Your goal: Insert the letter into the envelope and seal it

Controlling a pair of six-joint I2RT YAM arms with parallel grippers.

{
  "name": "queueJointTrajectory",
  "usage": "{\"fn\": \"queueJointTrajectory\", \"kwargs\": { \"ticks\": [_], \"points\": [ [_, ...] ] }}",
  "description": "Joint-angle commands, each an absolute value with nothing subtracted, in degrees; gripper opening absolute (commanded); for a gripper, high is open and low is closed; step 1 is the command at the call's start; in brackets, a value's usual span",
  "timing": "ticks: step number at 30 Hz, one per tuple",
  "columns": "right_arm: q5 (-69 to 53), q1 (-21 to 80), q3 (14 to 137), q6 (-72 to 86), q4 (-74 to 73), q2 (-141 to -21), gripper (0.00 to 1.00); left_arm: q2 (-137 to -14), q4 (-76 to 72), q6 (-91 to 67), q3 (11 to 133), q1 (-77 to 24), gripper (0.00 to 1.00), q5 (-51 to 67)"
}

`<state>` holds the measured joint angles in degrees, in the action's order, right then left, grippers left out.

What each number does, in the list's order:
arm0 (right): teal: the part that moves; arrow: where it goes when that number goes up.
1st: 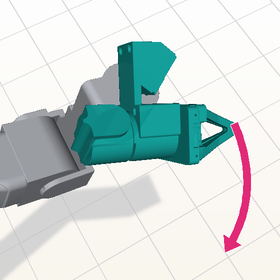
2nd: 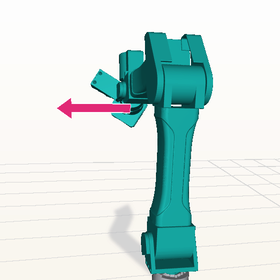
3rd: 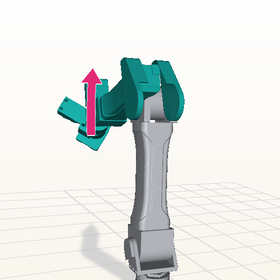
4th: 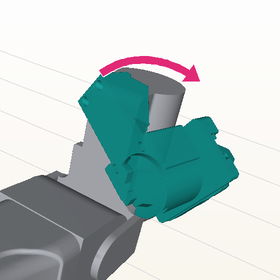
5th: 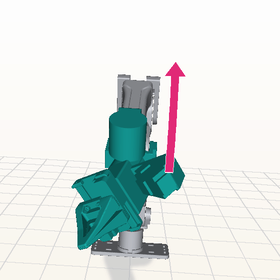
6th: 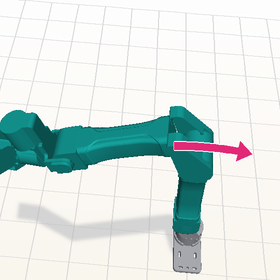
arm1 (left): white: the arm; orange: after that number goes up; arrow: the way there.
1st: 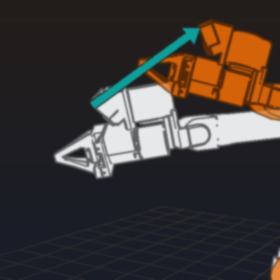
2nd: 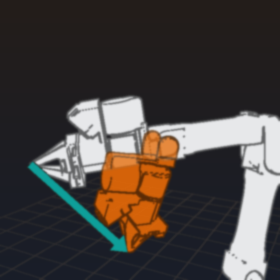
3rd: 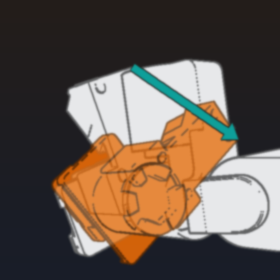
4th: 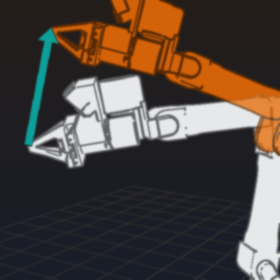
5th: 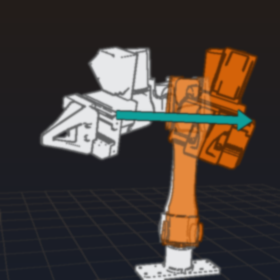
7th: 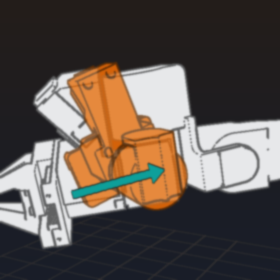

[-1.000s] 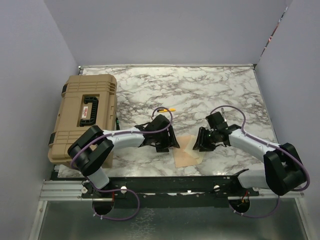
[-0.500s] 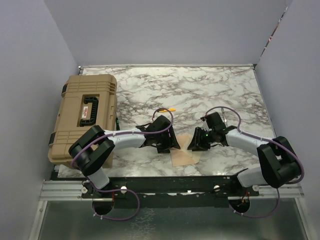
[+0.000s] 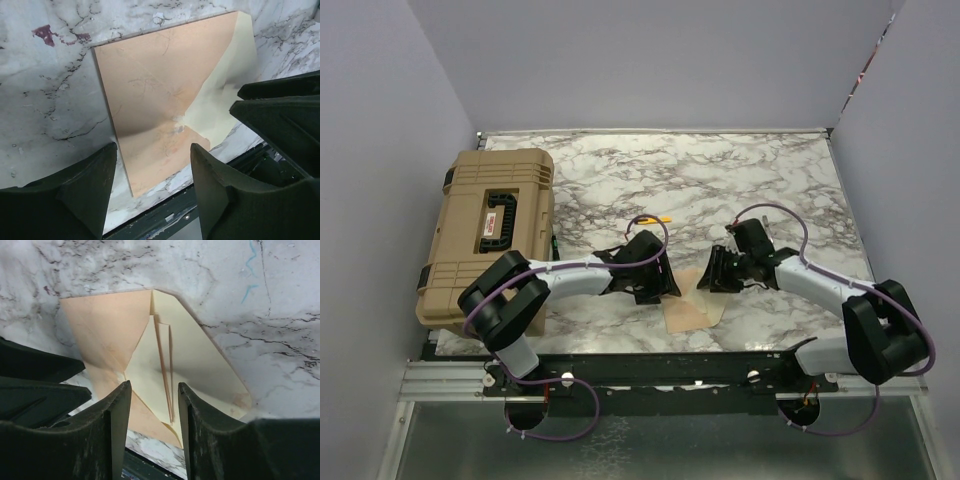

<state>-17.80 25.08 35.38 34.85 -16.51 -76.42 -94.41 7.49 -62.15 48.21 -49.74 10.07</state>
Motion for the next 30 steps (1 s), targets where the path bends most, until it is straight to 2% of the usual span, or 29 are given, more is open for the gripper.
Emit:
{"fn": "queueJointTrajectory", "kwargs": {
  "ticks": [1,11,22,30],
  "points": [
    [-15.41,25.31,36.82,33.67,-15.72,-80.68,0.45,-96.74,11.12,-59.36,48.66,-49.22,0.62,4.54],
    [-24.59,25.31,35.6,34.92,-8.79,-84.52,0.34,-98.08,11.16,-58.27,49.48,-49.22,0.58,5.75],
    [-30.57,25.27,34.22,35.98,-4.41,-87.62,0.35,-99.34,11.15,-57.99,50.91,-49.23,0.57,6.76],
    [-29.67,25.31,33.8,38.01,-6.7,-83.62,0.36,-97.22,10.96,-59.59,50.14,-49.1,0.57,5.66]
  ]
}}
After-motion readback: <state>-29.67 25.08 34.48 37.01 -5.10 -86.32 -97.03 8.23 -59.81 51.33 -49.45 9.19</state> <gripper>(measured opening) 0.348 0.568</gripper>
